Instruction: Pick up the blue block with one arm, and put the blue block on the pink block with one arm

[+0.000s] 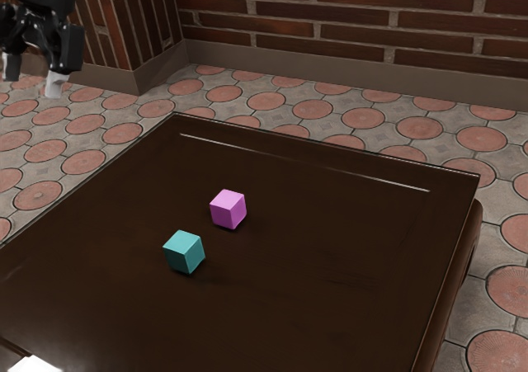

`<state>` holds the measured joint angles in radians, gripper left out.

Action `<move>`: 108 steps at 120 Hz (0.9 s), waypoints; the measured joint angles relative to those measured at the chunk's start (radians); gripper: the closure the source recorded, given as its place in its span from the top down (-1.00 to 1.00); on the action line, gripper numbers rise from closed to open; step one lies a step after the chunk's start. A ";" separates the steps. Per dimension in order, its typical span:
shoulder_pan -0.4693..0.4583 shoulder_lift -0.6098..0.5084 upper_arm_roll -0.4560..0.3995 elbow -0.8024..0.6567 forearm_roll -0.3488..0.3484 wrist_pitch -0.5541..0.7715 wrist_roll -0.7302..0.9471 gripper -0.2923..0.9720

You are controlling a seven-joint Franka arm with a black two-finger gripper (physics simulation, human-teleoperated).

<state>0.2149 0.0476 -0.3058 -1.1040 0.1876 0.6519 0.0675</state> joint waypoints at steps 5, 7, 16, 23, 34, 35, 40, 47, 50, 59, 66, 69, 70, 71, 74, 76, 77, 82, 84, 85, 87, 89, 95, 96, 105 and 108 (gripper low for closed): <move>-0.025 0.000 -0.005 -0.020 0.016 0.083 0.013 0.54; -0.035 0.001 -0.007 -0.024 0.021 0.111 0.017 0.54; -0.082 0.000 -0.026 -0.032 0.035 0.228 0.037 0.54; -0.138 -0.006 -0.046 -0.041 0.042 0.295 0.052 0.54; -0.272 0.056 -0.080 -0.114 0.067 0.383 0.075 0.54; -0.281 0.064 -0.081 -0.118 0.069 0.390 0.079 0.54; -0.284 0.088 -0.084 -0.136 0.073 0.424 0.101 0.53; -0.240 0.083 -0.086 -0.159 0.081 0.461 0.129 0.53; -0.221 0.044 -0.087 -0.212 0.081 0.481 0.140 0.54; -0.142 -0.148 -0.101 -0.478 0.056 0.565 0.171 0.54; -0.037 -0.238 -0.174 -0.678 0.027 0.658 0.195 0.54; -0.012 -0.260 -0.192 -0.764 0.013 0.710 0.204 0.54; -0.005 -0.266 -0.197 -0.788 0.009 0.727 0.207 0.54; 0.002 -0.270 -0.201 -0.813 0.006 0.745 0.210 0.54; 0.022 -0.278 -0.210 -0.871 -0.005 0.798 0.218 0.54; 0.033 -0.281 -0.214 -0.906 -0.011 0.833 0.223 0.54; 0.037 -0.282 -0.216 -0.923 -0.014 0.851 0.226 0.54; 0.049 -0.284 -0.222 -0.995 -0.024 0.940 0.237 0.54; 0.052 -0.282 -0.224 -1.021 -0.025 0.976 0.242 0.54; 0.053 -0.281 -0.225 -1.034 -0.024 0.994 0.244 0.54; 0.055 -0.279 -0.227 -1.058 -0.023 1.030 0.248 0.54; 0.057 -0.277 -0.228 -1.081 -0.020 1.065 0.252 0.54; 0.072 -0.259 -0.230 -1.128 -0.009 1.159 0.255 0.54; 0.076 -0.255 -0.230 -1.132 -0.007 1.173 0.255 0.54; 0.128 -0.217 -0.231 -1.154 0.002 1.276 0.245 0.54; 0.147 -0.208 -0.231 -1.157 0.003 1.302 0.239 0.54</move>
<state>0.3623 -0.1609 -0.5368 -2.2610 0.1908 1.9541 0.3069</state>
